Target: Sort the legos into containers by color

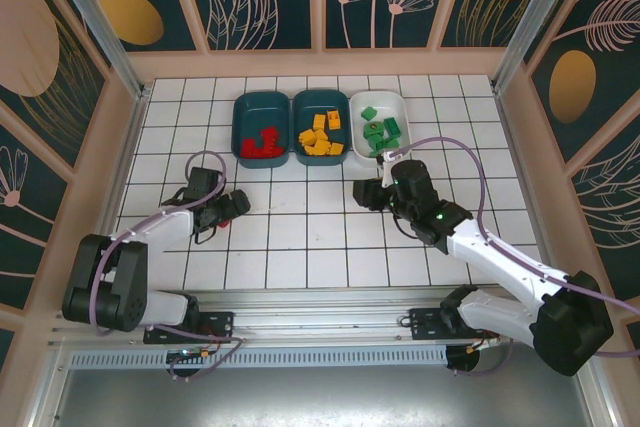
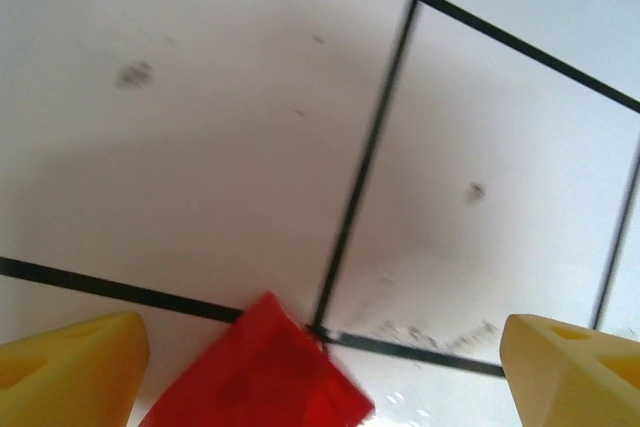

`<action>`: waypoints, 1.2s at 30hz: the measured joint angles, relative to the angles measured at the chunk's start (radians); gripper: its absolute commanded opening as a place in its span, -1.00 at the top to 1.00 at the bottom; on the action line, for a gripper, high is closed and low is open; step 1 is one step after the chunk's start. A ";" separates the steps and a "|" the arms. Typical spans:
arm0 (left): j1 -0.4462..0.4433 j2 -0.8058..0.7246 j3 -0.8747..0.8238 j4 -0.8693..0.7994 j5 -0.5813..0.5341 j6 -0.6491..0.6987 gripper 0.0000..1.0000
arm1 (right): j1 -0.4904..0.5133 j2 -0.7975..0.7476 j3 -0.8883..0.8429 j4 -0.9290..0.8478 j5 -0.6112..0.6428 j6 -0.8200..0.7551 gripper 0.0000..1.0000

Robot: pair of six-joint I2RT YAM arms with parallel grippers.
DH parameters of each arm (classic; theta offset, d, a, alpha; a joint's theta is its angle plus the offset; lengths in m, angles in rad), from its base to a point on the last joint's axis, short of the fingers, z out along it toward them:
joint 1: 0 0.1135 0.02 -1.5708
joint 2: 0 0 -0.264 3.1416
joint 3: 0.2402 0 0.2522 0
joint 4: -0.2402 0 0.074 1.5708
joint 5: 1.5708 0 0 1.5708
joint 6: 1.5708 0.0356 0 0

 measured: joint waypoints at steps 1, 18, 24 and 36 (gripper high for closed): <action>-0.015 -0.005 0.000 0.000 0.006 -0.007 -0.82 | 0.000 0.002 0.000 0.000 0.000 0.000 0.00; -0.124 -0.010 0.045 -0.047 0.002 -0.058 -0.77 | 0.000 0.006 0.000 0.000 0.000 0.000 0.00; -0.132 0.068 0.073 -0.071 -0.075 -0.038 -0.40 | 0.000 0.011 0.000 0.001 0.000 0.000 0.00; -0.172 0.134 0.153 -0.129 -0.158 -0.018 0.48 | -0.001 0.027 0.000 0.000 -0.001 0.000 0.02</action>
